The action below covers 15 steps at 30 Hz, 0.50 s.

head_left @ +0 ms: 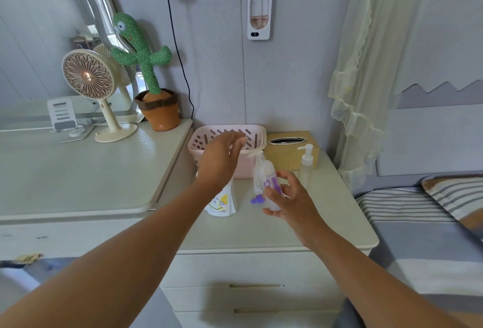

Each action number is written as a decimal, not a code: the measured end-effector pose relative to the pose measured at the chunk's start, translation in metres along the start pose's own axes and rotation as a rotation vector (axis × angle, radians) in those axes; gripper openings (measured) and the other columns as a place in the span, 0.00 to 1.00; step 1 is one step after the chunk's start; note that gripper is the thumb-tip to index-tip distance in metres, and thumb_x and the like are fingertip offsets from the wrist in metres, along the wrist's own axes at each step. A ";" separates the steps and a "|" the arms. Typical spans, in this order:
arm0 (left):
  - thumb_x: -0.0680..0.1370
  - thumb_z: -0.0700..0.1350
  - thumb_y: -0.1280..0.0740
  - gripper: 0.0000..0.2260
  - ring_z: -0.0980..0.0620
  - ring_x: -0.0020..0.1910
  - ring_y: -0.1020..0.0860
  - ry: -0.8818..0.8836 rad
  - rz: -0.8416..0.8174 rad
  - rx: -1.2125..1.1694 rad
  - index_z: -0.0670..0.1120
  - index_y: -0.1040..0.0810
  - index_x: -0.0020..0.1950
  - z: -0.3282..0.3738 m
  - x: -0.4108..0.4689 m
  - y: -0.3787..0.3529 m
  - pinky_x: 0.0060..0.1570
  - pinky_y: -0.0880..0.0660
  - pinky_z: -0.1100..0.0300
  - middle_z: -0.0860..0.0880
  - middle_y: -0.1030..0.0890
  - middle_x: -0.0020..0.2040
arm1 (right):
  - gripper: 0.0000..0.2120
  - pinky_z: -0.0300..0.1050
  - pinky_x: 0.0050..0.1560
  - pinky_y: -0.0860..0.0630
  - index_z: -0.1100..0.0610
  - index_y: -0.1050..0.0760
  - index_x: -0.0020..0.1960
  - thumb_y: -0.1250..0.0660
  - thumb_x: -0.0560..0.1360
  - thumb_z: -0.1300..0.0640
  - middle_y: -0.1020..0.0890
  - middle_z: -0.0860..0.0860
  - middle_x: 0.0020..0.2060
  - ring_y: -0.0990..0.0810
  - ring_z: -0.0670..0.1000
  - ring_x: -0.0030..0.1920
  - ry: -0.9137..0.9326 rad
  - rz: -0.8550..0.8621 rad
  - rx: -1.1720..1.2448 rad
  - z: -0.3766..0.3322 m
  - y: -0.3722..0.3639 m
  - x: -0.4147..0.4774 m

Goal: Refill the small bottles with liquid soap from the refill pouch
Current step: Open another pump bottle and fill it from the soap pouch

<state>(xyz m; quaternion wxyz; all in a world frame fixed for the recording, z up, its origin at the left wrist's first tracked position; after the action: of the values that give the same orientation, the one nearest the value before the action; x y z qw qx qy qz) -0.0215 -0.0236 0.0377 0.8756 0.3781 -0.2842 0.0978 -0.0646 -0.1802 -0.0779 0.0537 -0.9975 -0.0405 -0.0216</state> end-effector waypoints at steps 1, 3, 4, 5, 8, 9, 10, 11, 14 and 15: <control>0.80 0.52 0.39 0.13 0.58 0.48 0.23 0.010 -0.013 -0.046 0.47 0.20 0.58 0.001 -0.008 -0.003 0.44 0.29 0.68 0.53 0.19 0.52 | 0.19 0.50 0.48 0.18 0.49 0.32 0.63 0.31 0.75 0.57 0.22 0.53 0.55 0.18 0.48 0.48 -0.004 0.001 -0.003 0.000 0.002 -0.002; 0.79 0.54 0.38 0.14 0.59 0.47 0.23 0.076 -0.099 -0.144 0.47 0.21 0.58 -0.003 -0.024 -0.017 0.44 0.29 0.71 0.56 0.21 0.51 | 0.19 0.51 0.48 0.18 0.49 0.32 0.62 0.31 0.75 0.57 0.22 0.53 0.56 0.18 0.49 0.51 -0.011 0.003 0.003 0.002 0.005 -0.006; 0.79 0.54 0.38 0.15 0.59 0.47 0.23 0.110 -0.163 -0.198 0.47 0.22 0.59 -0.004 -0.034 -0.026 0.46 0.27 0.70 0.55 0.20 0.51 | 0.19 0.51 0.49 0.18 0.49 0.32 0.62 0.31 0.75 0.57 0.22 0.53 0.56 0.19 0.50 0.52 -0.017 0.002 0.005 0.003 0.006 -0.009; 0.78 0.54 0.37 0.15 0.59 0.47 0.22 0.142 -0.227 -0.248 0.47 0.21 0.59 -0.005 -0.042 -0.037 0.47 0.26 0.67 0.54 0.19 0.51 | 0.19 0.52 0.49 0.18 0.49 0.32 0.63 0.30 0.74 0.57 0.22 0.53 0.57 0.19 0.50 0.52 -0.023 0.000 0.010 0.004 0.007 -0.010; 0.76 0.54 0.34 0.14 0.55 0.46 0.20 0.278 -0.370 -0.374 0.46 0.20 0.56 -0.007 -0.064 -0.062 0.48 0.23 0.61 0.51 0.17 0.48 | 0.21 0.51 0.48 0.18 0.49 0.33 0.64 0.30 0.74 0.56 0.21 0.53 0.57 0.18 0.50 0.52 -0.036 0.013 0.011 0.009 0.008 -0.014; 0.76 0.55 0.33 0.15 0.53 0.46 0.20 0.319 -0.402 -0.394 0.46 0.20 0.55 -0.008 -0.069 -0.068 0.48 0.23 0.60 0.50 0.17 0.47 | 0.21 0.51 0.48 0.18 0.48 0.33 0.64 0.30 0.74 0.56 0.21 0.53 0.57 0.19 0.50 0.53 -0.037 0.020 0.006 0.010 0.008 -0.014; 0.75 0.55 0.32 0.15 0.52 0.46 0.20 0.349 -0.426 -0.409 0.46 0.19 0.54 -0.009 -0.072 -0.073 0.47 0.24 0.60 0.50 0.17 0.46 | 0.22 0.52 0.49 0.18 0.48 0.33 0.64 0.29 0.74 0.56 0.21 0.53 0.57 0.19 0.51 0.53 -0.036 0.024 0.002 0.011 0.007 -0.014; 0.75 0.55 0.31 0.15 0.52 0.45 0.20 0.373 -0.437 -0.424 0.45 0.19 0.54 -0.010 -0.075 -0.076 0.45 0.24 0.61 0.49 0.17 0.46 | 0.22 0.52 0.49 0.18 0.48 0.33 0.64 0.29 0.74 0.56 0.21 0.53 0.57 0.19 0.51 0.54 -0.037 0.025 0.000 0.012 0.006 -0.014; 0.74 0.53 0.29 0.14 0.54 0.41 0.22 0.424 -0.405 -0.441 0.45 0.18 0.53 -0.014 -0.078 -0.077 0.41 0.26 0.64 0.47 0.17 0.45 | 0.22 0.50 0.49 0.18 0.48 0.33 0.64 0.29 0.74 0.57 0.21 0.53 0.56 0.20 0.51 0.55 -0.046 0.027 -0.002 0.016 0.005 -0.015; 0.73 0.53 0.28 0.14 0.55 0.38 0.23 0.430 -0.382 -0.438 0.45 0.18 0.52 -0.015 -0.078 -0.075 0.40 0.27 0.65 0.47 0.17 0.44 | 0.22 0.49 0.48 0.18 0.49 0.33 0.64 0.29 0.74 0.57 0.21 0.53 0.56 0.19 0.51 0.54 -0.051 0.025 0.004 0.018 0.004 -0.014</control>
<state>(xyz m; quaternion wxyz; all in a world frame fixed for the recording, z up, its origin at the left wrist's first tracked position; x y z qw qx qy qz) -0.0500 -0.0616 -0.0613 0.9781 0.1987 -0.0321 -0.0536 -0.0778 -0.1834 -0.0968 0.0547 -0.9981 -0.0295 0.0048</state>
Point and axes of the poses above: each hand's wrist, its own x-axis towards the middle knuckle, its own y-axis out of the back of the hand, z = x × y, the point moved 10 cm from there along x, towards the middle knuckle
